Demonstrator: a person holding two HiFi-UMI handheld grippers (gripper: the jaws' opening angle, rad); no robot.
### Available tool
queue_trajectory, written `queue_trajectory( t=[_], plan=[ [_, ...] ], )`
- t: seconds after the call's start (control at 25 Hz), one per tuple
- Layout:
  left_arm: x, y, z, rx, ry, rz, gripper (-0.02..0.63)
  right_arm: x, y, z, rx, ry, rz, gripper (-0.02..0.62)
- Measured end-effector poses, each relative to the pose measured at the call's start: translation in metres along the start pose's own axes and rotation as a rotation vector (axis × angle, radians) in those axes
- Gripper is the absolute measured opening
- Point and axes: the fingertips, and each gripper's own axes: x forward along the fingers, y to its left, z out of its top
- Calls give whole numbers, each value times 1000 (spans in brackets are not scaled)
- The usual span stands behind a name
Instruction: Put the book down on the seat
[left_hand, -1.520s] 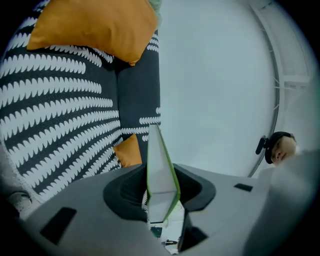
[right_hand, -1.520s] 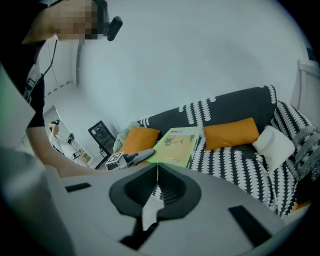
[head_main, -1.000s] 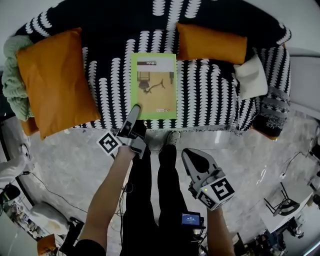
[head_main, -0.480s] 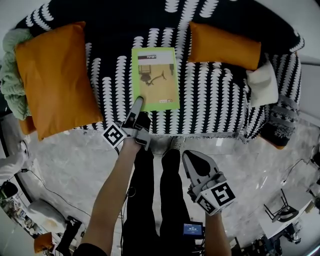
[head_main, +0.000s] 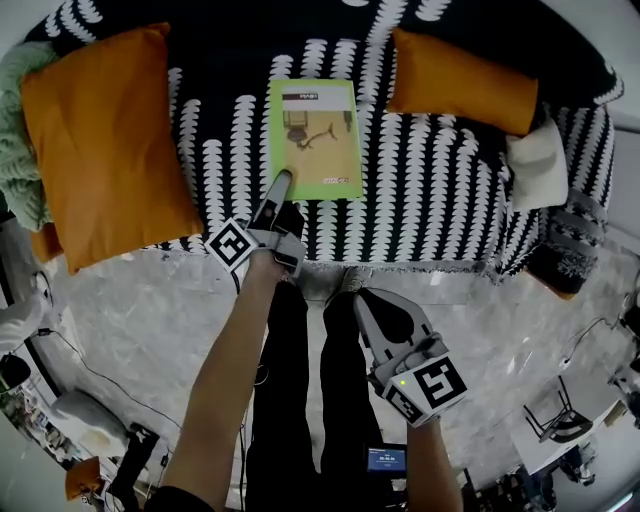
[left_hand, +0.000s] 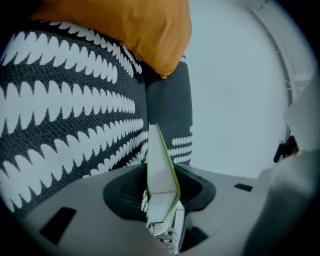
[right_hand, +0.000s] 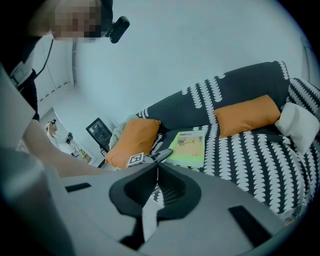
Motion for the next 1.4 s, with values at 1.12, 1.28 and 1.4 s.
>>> queue_trajectory(
  t=[1.12,1.28,1.4],
  plan=[
    [-10,29,0,-87,-9,114,232,12,23,-3,74,-11,22,17],
    [-10,35,4,-39,-21,176,275,12,25,1,73,-14,28,17],
    [-15,38,3,-18,-20,232,298,10,29,4,72,-10,23,17]
  ],
)
